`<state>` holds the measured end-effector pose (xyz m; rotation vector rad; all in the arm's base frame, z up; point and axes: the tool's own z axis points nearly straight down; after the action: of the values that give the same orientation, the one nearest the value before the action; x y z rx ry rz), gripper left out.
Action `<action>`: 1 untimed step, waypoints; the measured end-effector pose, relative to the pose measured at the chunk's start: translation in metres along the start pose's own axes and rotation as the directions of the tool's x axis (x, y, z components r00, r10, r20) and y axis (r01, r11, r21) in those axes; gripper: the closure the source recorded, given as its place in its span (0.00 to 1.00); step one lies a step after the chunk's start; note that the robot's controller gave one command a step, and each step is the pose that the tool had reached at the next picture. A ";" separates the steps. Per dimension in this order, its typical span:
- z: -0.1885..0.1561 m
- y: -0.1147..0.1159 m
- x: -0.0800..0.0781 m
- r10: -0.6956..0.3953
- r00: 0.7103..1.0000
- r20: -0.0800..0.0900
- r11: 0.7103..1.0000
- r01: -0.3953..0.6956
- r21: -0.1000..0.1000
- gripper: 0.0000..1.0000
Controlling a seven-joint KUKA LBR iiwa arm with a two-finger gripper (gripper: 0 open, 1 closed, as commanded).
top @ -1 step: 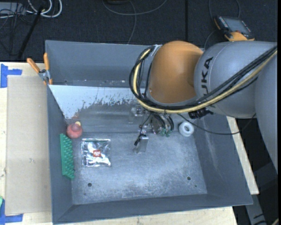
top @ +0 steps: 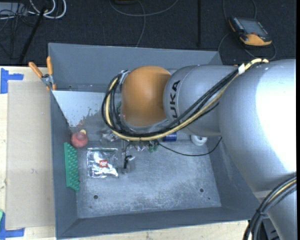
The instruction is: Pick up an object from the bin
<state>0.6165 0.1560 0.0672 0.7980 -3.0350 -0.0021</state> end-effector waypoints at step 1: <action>-0.003 -0.002 -0.001 0.006 1.000 0.004 1.000 -0.006 0.001 1.00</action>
Offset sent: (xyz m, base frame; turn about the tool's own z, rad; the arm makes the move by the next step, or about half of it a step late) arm 0.0000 0.0000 0.0000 0.0000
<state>0.6181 0.1549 0.0697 0.7903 -3.0410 -0.0022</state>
